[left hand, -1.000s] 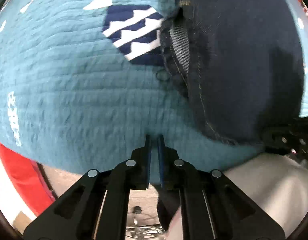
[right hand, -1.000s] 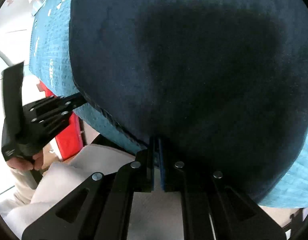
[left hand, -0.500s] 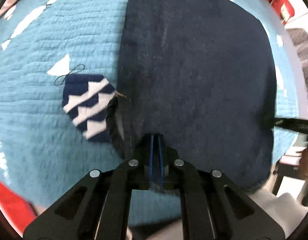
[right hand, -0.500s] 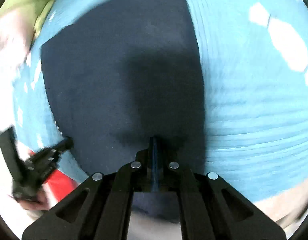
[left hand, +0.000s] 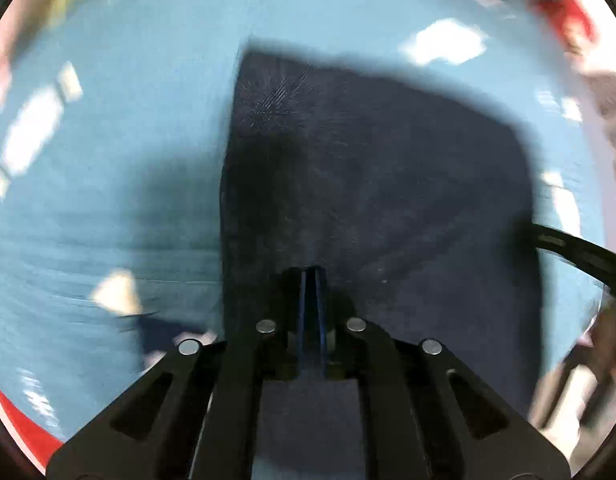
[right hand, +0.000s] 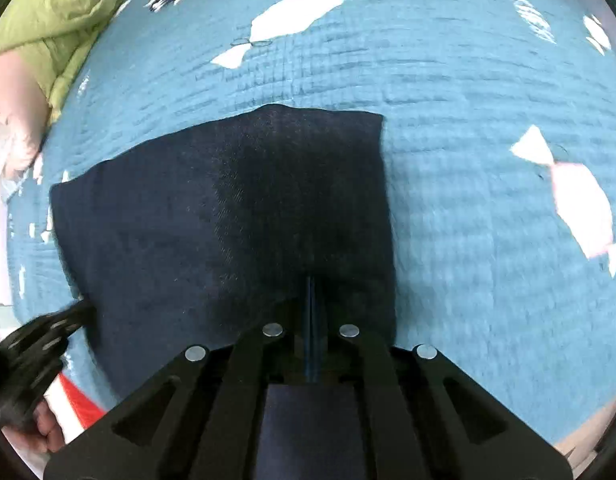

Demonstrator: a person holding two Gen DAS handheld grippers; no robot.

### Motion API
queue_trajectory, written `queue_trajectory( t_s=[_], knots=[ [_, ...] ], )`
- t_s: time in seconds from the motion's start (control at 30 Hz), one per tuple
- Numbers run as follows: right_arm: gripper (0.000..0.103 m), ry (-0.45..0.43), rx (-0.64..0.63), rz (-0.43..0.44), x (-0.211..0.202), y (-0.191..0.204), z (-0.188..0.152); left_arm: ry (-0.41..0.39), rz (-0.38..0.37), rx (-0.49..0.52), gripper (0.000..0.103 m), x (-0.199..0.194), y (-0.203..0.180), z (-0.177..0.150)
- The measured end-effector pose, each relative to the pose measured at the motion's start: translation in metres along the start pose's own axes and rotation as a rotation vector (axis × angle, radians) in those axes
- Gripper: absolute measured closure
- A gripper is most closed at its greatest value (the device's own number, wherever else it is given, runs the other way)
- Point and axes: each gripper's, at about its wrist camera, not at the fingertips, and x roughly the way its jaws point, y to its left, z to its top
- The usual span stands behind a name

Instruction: Fold large clothes

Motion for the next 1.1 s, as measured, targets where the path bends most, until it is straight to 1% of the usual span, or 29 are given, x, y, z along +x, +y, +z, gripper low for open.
queue_trajectory(
  t_s=[0.03, 0.07, 0.1, 0.13, 0.17, 0.23, 0.27, 0.3, 0.33, 0.37, 0.4, 0.43, 0.47, 0.5, 0.53, 0.57, 0.6, 0.67, 0.7, 0.73, 0.77, 0.8, 0.83, 0.87, 0.93, 1.0, 1.03, 1.1],
  knots=[
    [0.103, 0.008, -0.016, -0.005, -0.006, 0.002, 0.001, 0.001, -0.010, -0.019, 0.098, -0.004, 0.001, 0.003],
    [0.103, 0.011, -0.017, 0.001, -0.016, 0.006, 0.001, 0.000, -0.001, -0.013, 0.099, -0.018, -0.003, 0.006],
    [0.103, 0.005, -0.009, 0.033, -0.027, -0.003, 0.003, -0.012, 0.009, -0.009, 0.101, -0.031, -0.006, 0.007],
    [0.103, -0.007, -0.006, 0.093, -0.041, -0.009, 0.008, -0.048, 0.006, -0.001, 0.101, -0.049, -0.009, 0.008],
    [0.103, -0.025, -0.020, 0.125, -0.054, -0.010, 0.015, -0.102, -0.008, 0.009, 0.101, -0.069, -0.012, 0.012],
    [0.102, -0.075, -0.047, 0.117, -0.062, -0.001, 0.031, -0.167, -0.026, 0.009, 0.101, -0.092, -0.015, 0.023],
    [0.102, -0.086, -0.041, 0.089, -0.055, -0.001, 0.043, -0.195, -0.056, -0.003, 0.101, -0.098, -0.016, 0.036],
    [0.102, -0.073, -0.024, 0.065, -0.045, -0.007, 0.050, -0.201, -0.078, -0.017, 0.101, -0.096, -0.014, 0.043],
    [0.103, -0.009, 0.012, 0.022, -0.009, -0.012, 0.064, -0.179, -0.086, -0.043, 0.101, -0.081, -0.014, 0.055],
    [0.103, 0.045, 0.026, 0.017, 0.022, -0.015, 0.069, -0.138, -0.070, -0.056, 0.102, -0.058, -0.013, 0.068],
    [0.103, 0.056, 0.046, 0.040, 0.037, -0.025, 0.071, -0.073, -0.053, -0.082, 0.102, -0.027, -0.007, 0.082],
    [0.103, 0.048, 0.060, 0.045, 0.034, -0.025, 0.072, -0.045, -0.060, -0.114, 0.102, -0.007, -0.002, 0.087],
    [0.103, 0.047, 0.053, 0.030, 0.025, -0.019, 0.072, -0.046, -0.067, -0.128, 0.102, -0.010, -0.001, 0.088],
    [0.103, 0.041, 0.033, 0.015, 0.016, -0.014, 0.071, -0.048, -0.057, -0.117, 0.102, -0.020, -0.001, 0.087],
    [0.101, 0.028, 0.008, 0.023, 0.004, -0.008, 0.070, -0.053, -0.037, -0.105, 0.102, -0.034, -0.004, 0.086],
    [0.101, 0.016, -0.002, 0.056, -0.003, -0.004, 0.071, -0.074, -0.018, -0.099, 0.102, -0.050, -0.006, 0.084],
    [0.101, -0.004, -0.016, 0.114, -0.015, 0.004, 0.070, -0.115, -0.008, -0.087, 0.102, -0.065, -0.008, 0.084],
    [0.101, -0.026, -0.067, 0.144, -0.025, 0.020, 0.069, -0.171, -0.030, -0.073, 0.102, -0.081, -0.011, 0.086],
    [0.101, -0.032, -0.100, 0.139, -0.020, 0.030, 0.072, -0.173, -0.067, -0.082, 0.102, -0.083, -0.010, 0.092],
    [0.101, -0.025, -0.115, 0.123, -0.007, 0.034, 0.076, -0.150, -0.105, -0.093, 0.102, -0.073, -0.011, 0.099],
    [0.101, 0.015, -0.106, 0.085, 0.019, 0.037, 0.081, -0.098, -0.097, -0.096, 0.102, -0.049, -0.013, 0.104],
    [0.103, 0.071, -0.070, 0.061, 0.047, 0.032, 0.087, -0.052, -0.059, -0.095, 0.101, -0.029, -0.017, 0.109],
    [0.103, 0.078, -0.034, 0.076, 0.068, 0.025, 0.092, -0.036, -0.036, -0.090, 0.101, -0.004, -0.018, 0.112],
    [0.103, 0.045, 0.015, 0.122, 0.073, 0.018, 0.095, -0.098, -0.023, -0.072, 0.101, -0.001, -0.018, 0.111],
    [0.103, 0.053, 0.046, 0.161, 0.057, 0.012, 0.094, -0.102, -0.001, -0.076, 0.101, -0.010, -0.028, 0.114],
    [0.102, 0.065, 0.021, 0.166, 0.041, 0.009, 0.088, -0.111, 0.001, -0.060, 0.100, -0.028, -0.035, 0.112],
    [0.097, 0.046, 0.006, 0.177, 0.029, 0.007, 0.084, -0.114, -0.008, -0.049, 0.100, -0.037, -0.038, 0.110],
    [0.097, -0.016, -0.002, 0.239, -0.003, -0.004, 0.076, -0.129, -0.018, -0.026, 0.094, -0.060, -0.043, 0.102]
  ],
)
